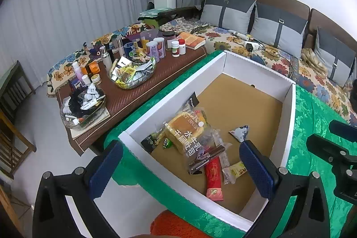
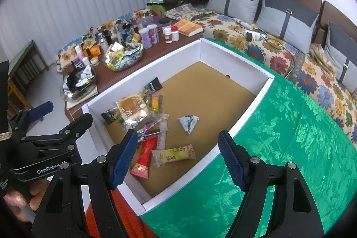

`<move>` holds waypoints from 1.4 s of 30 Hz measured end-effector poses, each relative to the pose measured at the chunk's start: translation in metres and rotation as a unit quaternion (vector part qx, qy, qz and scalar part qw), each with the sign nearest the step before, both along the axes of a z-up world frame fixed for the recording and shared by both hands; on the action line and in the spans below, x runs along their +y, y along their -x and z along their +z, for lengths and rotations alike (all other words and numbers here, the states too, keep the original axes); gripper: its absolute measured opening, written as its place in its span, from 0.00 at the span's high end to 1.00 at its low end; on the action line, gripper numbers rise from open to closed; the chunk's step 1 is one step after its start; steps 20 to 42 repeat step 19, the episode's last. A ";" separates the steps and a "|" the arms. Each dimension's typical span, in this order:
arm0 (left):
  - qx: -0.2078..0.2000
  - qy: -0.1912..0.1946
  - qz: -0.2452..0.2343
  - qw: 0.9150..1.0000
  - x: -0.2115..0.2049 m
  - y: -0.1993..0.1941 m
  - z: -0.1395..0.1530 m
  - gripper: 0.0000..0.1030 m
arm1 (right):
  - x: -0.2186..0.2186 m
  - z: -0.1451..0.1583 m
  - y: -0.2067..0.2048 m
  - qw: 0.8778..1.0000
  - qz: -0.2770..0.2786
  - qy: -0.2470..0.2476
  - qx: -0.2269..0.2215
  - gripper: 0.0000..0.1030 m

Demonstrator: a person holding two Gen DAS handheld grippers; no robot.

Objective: Organize snacks

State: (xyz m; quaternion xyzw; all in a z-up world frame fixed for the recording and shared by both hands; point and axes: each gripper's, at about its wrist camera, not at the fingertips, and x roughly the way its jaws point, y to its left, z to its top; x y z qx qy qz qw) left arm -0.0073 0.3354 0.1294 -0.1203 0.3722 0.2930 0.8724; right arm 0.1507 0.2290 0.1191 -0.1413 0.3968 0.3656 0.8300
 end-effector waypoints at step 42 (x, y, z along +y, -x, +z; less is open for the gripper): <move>-0.019 -0.001 0.004 1.000 0.004 0.003 0.009 0.00 | 0.001 -0.002 0.001 1.000 0.001 0.001 0.000 0.25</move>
